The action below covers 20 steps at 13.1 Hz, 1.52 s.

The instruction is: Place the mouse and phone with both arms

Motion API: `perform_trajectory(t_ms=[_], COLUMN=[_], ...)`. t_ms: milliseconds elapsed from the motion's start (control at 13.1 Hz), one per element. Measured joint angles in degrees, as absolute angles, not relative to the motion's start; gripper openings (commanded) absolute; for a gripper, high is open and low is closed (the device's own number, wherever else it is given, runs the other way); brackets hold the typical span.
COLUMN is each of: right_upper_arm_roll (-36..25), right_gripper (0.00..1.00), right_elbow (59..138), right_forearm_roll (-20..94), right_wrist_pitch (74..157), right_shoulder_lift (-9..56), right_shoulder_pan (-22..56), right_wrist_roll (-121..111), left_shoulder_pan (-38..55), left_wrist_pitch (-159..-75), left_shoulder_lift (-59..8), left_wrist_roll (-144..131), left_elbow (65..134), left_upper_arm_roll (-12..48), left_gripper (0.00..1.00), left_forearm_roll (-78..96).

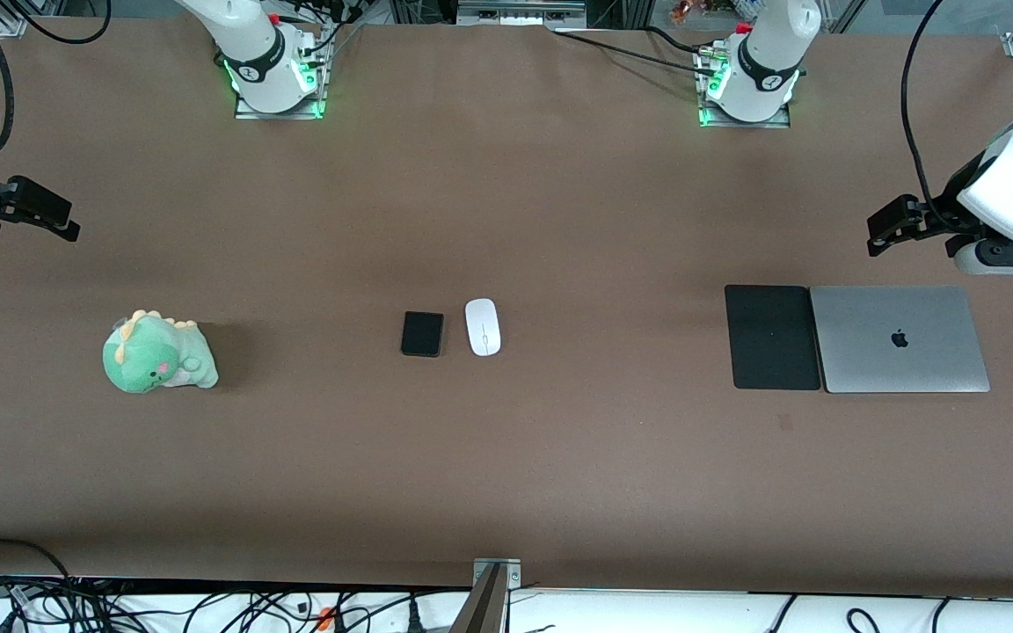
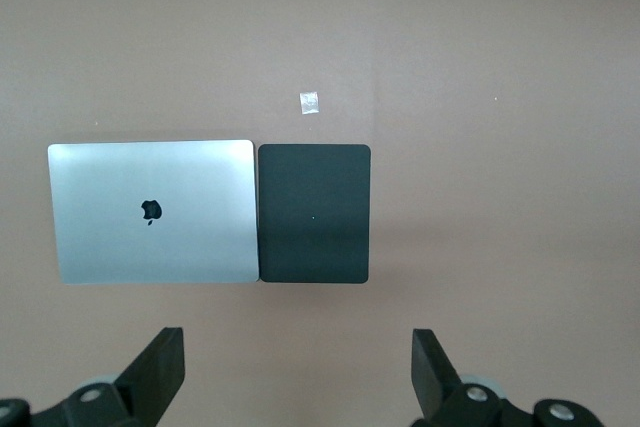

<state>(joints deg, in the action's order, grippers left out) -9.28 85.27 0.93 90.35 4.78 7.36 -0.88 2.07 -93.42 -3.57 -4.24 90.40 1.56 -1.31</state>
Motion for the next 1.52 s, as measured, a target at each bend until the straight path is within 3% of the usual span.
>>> perform_trajectory(t_ms=[1522], right_upper_arm_roll=[-9.2], right_gripper=[1.0], right_elbow=[85.3], right_forearm_roll=[0.9], right_wrist_pitch=[88.4], right_shoulder_lift=[4.8], right_shoulder_pan=[7.4], right_wrist_roll=[-0.8], left_shoulder_pan=[2.1], left_wrist_pitch=[-93.4], left_shoulder_lift=[-4.3], left_wrist_roll=[-3.3], left_elbow=[90.2], left_upper_arm_roll=[2.0], left_gripper=[1.0], left_forearm_roll=[-1.2])
